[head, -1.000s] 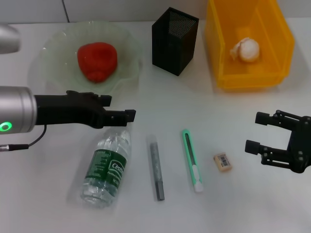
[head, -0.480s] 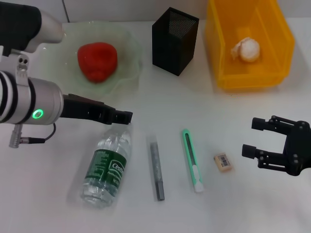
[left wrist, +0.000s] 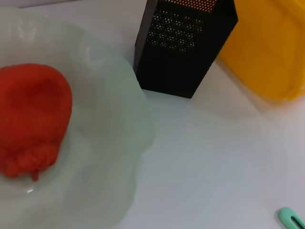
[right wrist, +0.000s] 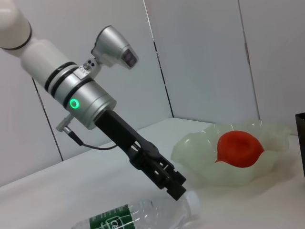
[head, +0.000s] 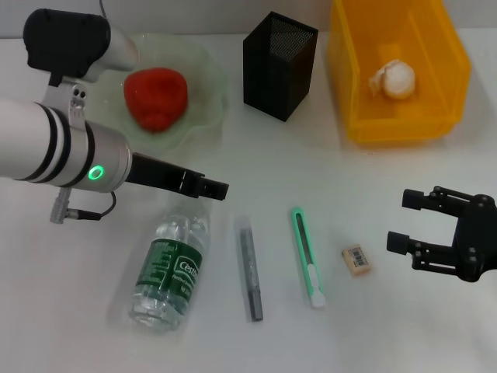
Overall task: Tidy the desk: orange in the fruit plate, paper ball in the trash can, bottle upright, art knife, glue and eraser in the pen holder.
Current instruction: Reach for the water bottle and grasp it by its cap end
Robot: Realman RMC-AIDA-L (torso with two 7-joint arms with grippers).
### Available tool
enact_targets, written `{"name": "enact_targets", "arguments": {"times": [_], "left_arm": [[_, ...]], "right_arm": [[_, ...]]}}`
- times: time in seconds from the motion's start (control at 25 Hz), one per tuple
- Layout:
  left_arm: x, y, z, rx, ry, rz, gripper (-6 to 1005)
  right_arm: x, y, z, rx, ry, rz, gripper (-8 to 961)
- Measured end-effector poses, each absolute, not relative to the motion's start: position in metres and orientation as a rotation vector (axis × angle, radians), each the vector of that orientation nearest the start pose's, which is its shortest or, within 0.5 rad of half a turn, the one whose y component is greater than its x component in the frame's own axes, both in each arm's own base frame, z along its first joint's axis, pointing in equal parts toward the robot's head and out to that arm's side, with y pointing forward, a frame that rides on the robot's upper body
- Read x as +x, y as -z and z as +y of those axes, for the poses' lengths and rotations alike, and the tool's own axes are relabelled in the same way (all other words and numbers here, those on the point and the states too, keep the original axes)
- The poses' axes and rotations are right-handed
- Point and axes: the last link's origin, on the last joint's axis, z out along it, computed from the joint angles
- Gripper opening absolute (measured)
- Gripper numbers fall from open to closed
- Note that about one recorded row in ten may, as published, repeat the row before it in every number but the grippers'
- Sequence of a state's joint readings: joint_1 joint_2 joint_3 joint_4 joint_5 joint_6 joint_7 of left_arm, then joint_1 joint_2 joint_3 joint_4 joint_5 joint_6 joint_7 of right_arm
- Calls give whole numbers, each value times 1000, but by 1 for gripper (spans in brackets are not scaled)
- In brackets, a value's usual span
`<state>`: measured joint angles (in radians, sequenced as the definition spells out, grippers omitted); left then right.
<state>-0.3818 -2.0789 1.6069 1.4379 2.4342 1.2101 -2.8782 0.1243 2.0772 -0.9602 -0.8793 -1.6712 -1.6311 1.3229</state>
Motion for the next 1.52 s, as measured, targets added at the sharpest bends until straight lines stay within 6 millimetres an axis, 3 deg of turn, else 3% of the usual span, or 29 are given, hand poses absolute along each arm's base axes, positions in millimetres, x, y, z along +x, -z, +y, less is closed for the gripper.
{"name": "enact_targets", "arguments": {"times": [0.32, 1.16, 1.36, 1.52], "left_arm": [[-187, 42, 342, -2404, -94, -1225, 810], [-194, 56, 340, -2419, -161, -1209, 808], [-194, 59, 340, -2422, -185, -1183, 797], [-195, 62, 339, -2428, -235, -1131, 730]], "right_arm": [[304, -17, 240, -2614, -807, 645, 777], [306, -13, 243, -2611, -802, 672, 777], [307, -12, 243, -2612, -807, 681, 777], [307, -11, 243, -2612, -807, 682, 777]]}}
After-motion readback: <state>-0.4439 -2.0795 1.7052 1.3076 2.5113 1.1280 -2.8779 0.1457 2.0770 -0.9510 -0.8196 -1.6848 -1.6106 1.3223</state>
